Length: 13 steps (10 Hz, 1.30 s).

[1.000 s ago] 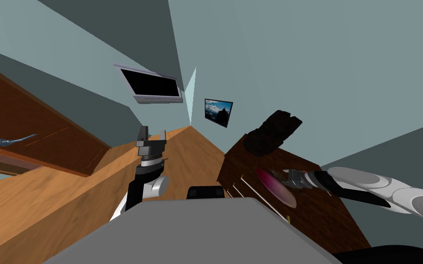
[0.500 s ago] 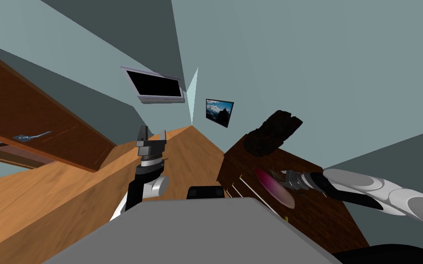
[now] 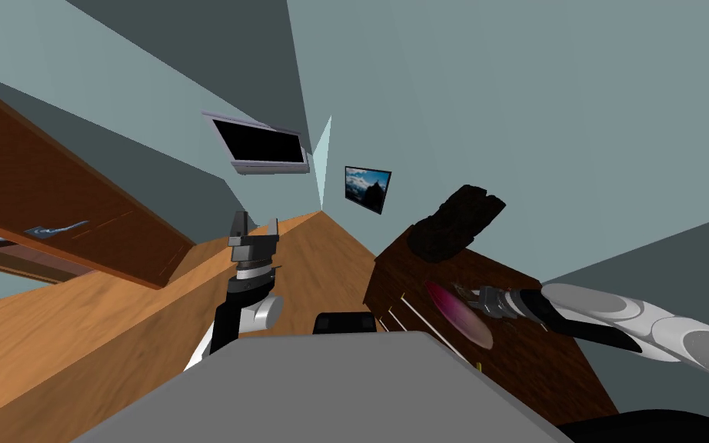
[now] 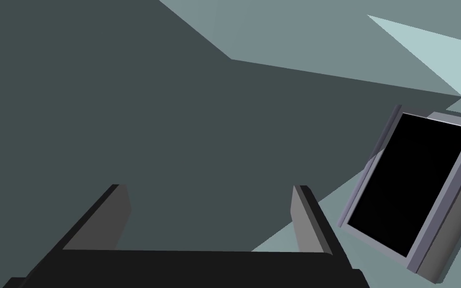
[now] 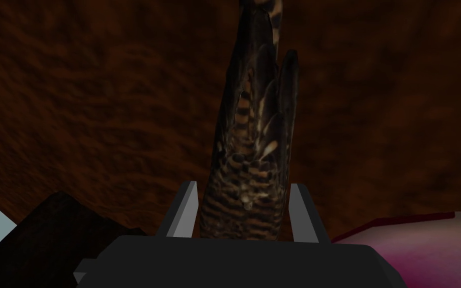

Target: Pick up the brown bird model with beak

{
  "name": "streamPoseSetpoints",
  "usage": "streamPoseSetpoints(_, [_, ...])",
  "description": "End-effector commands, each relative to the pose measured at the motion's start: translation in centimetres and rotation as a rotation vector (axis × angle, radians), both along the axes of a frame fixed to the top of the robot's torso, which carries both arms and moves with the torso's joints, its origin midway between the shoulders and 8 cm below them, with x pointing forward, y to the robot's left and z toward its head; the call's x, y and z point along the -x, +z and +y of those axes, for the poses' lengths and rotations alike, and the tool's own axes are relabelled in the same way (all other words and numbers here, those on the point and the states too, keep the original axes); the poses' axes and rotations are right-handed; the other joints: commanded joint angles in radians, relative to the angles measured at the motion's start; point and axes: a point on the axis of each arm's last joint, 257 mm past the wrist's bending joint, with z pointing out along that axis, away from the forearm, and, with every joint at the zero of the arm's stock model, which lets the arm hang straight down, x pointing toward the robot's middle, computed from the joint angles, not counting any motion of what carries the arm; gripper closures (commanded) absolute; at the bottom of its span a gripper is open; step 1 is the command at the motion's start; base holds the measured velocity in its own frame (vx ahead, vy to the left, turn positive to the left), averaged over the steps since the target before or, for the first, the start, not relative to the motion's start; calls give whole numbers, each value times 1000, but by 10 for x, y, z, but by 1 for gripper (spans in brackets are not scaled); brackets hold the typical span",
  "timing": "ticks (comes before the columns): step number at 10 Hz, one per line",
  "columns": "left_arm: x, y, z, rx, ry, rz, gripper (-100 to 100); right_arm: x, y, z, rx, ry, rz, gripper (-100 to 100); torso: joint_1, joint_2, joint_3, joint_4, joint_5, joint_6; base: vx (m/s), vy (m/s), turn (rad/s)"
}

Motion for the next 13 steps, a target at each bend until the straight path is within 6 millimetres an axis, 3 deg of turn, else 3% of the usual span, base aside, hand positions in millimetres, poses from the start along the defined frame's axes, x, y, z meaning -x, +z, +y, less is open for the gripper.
streamPoseSetpoints(1, [0, 0, 0, 0, 0, 0, 0, 0, 0, 0, 0, 0, 0, 100, 0, 0, 0, 0, 0, 0, 0, 0, 0])
streamPoseSetpoints(2, [0, 0, 0, 0, 0, 0, 0, 0, 0, 0, 0, 0, 0, 0, 0, 0, 0, 0, 0, 0, 0, 0, 0])
streamPoseSetpoints(3, [0, 0, 0, 0, 0, 0, 0, -1, 3, -4, 2, 10, 0, 100, 0, 0, 0, 0, 0, 0, 15, 25, -64])
streamPoseSetpoints(12, [0, 0, 0, 0, 0, 0, 0, -4, 20, -21, 3, 48, 2, 100, 4, -1, 0, 0, 2, 0, 22, 35, -57])
streamPoseSetpoints(13, [0, 0, 0, 0, 0, 0, 0, -4, 20, -21, 2, 50, 4, 0, 3, 0, 0, 0, 1, 0, 0, 0, 0])
